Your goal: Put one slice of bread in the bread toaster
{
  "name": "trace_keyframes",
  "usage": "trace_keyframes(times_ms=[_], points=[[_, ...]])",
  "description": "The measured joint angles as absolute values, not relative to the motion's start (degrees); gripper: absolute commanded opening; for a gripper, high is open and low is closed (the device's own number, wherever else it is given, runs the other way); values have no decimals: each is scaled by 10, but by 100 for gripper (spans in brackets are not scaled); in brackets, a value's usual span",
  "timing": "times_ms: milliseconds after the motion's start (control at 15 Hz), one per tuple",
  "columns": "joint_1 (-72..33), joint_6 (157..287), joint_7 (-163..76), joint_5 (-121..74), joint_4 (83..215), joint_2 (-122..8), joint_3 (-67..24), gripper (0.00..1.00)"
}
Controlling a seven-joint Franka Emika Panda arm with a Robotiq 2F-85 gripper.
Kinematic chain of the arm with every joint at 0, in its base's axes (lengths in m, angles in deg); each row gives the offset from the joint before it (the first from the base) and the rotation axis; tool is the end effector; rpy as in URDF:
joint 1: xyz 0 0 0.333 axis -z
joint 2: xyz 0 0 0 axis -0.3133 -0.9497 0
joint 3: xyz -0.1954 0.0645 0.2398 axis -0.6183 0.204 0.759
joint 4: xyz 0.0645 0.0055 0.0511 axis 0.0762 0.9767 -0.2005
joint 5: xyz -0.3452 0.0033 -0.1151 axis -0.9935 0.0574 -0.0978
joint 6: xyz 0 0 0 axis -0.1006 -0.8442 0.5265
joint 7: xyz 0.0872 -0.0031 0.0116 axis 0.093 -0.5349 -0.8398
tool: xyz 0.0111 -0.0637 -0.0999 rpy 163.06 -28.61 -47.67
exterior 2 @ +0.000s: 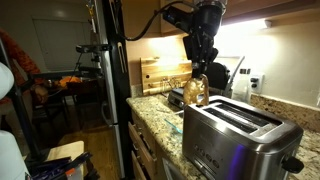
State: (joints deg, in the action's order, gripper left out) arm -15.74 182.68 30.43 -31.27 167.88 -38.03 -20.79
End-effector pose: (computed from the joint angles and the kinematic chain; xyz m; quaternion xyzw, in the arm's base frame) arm 0.4839 -0.0670 0.4818 0.7501 -0.6439 -0.0410 0.1450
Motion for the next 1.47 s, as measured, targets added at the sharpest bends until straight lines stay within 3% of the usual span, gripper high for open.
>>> trace_keyframes(times_ms=[1467], points=[[-150,1829,304,-314,1627,-436,-234,6]])
